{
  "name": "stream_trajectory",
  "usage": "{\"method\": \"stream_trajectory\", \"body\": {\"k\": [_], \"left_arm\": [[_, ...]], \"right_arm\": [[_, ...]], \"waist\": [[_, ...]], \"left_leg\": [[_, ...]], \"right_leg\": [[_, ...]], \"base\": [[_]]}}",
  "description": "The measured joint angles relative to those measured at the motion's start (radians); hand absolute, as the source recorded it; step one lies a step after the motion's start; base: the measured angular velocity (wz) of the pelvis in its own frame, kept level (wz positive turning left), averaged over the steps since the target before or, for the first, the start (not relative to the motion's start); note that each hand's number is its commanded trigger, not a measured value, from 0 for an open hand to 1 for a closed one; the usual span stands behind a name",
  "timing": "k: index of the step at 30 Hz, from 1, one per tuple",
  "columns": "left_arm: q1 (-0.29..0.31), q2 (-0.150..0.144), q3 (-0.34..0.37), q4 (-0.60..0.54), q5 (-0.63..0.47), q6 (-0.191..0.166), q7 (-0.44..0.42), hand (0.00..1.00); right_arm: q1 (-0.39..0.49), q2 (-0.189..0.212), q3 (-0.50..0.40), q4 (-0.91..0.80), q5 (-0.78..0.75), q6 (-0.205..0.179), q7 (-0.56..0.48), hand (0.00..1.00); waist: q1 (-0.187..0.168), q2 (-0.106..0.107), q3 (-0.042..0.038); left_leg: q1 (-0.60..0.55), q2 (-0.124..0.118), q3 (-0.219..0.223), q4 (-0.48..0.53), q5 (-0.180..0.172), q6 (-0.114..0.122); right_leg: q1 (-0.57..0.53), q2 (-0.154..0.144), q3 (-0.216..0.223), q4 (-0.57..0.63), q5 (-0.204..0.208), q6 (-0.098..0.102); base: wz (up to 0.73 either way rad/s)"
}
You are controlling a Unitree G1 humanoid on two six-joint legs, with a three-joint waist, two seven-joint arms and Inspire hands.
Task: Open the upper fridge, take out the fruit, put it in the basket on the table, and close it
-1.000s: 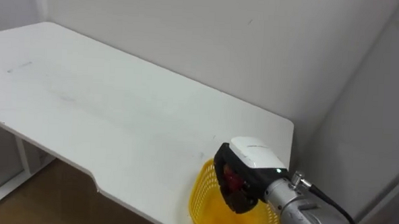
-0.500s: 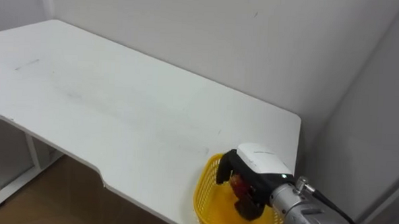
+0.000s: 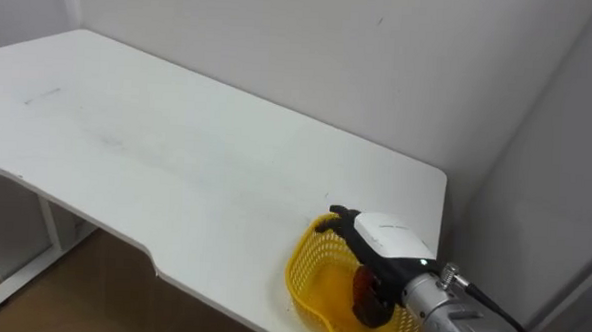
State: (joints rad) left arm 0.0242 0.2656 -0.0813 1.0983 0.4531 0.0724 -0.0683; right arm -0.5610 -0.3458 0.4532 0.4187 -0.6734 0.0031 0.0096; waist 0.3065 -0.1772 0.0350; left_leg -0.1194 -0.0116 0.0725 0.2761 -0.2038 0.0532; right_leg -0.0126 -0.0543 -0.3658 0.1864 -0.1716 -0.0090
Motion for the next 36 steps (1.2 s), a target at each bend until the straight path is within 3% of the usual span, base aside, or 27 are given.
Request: {"method": "stream_trajectory", "body": {"k": [5,11,18,23,26,28,32,36], "left_arm": [[-0.003,-0.001,0.0,0.0,0.0,0.014,-0.001,0.0],[0.0,-0.001,0.0,-0.014,0.0,0.017,0.001,0.0],[-0.007,-0.001,-0.001,-0.02,0.0,0.017,0.018,0.0],[-0.01,-0.002,-0.001,-0.019,0.0,0.017,0.03,0.0],[-0.007,-0.002,-0.001,-0.019,-0.003,0.017,0.036,0.0],[0.001,-0.003,0.0,-0.02,-0.009,0.013,0.036,0.0],[0.018,-0.008,0.0,-0.02,-0.01,0.009,0.039,0.0],[0.035,-0.015,0.001,-0.017,-0.008,0.007,0.045,0.0]], "right_arm": [[0.0,0.0,0.0,0.0,-0.007,0.006,0.0,0.0],[0.0,0.0,0.0,0.0,-0.007,0.013,0.0,0.0],[0.0,0.0,-0.001,-0.005,0.008,0.02,-0.001,0.0],[0.0,0.0,-0.001,-0.036,0.118,0.02,-0.005,0.0],[0.0,-0.001,-0.004,-0.106,0.16,0.02,-0.005,0.0],[0.006,-0.002,-0.012,-0.17,0.22,0.015,-0.005,0.0],[0.047,-0.002,-0.05,-0.294,0.282,-0.009,-0.007,0.0],[0.156,0.001,-0.109,-0.467,0.373,-0.013,-0.007,0.0]], "waist": [[0.0,0.008,-0.0016],[-0.002,0.024,-0.0123],[-0.01,0.024,-0.0126],[-0.019,0.026,-0.0117],[-0.034,0.032,-0.0122],[-0.058,0.042,-0.0186],[-0.081,0.053,-0.0223],[-0.112,0.058,-0.0213]], "left_leg": [[-0.001,0.0,-0.004,0.002,0.0,0.0],[0.0,-0.001,-0.009,0.001,0.0,0.0],[0.008,-0.002,-0.018,0.002,0.0,0.0],[0.01,-0.001,-0.018,0.003,0.0,0.0],[0.007,-0.001,-0.017,0.007,0.0,0.0],[0.012,-0.001,-0.014,0.006,0.0,0.0],[0.03,0.001,0.005,-0.003,0.001,0.0],[0.047,0.003,0.015,-0.008,0.0,0.0]], "right_leg": [[0.002,-0.001,-0.006,0.001,0.0,0.0],[0.004,0.0,-0.011,0.0,0.0,0.0],[0.017,-0.001,-0.018,0.0,0.0,0.0],[0.019,0.0,-0.008,0.001,0.0,0.0],[0.017,0.0,-0.004,0.002,0.0,0.0],[0.019,0.0,0.01,0.003,0.0,0.0],[0.028,0.002,0.034,0.001,0.0,0.0],[0.038,0.002,0.043,0.002,0.0,0.0]], "base": [[0.02],[0.01],[0.03],[0.0],[0.0],[-0.02],[-0.15],[-0.04]]}}
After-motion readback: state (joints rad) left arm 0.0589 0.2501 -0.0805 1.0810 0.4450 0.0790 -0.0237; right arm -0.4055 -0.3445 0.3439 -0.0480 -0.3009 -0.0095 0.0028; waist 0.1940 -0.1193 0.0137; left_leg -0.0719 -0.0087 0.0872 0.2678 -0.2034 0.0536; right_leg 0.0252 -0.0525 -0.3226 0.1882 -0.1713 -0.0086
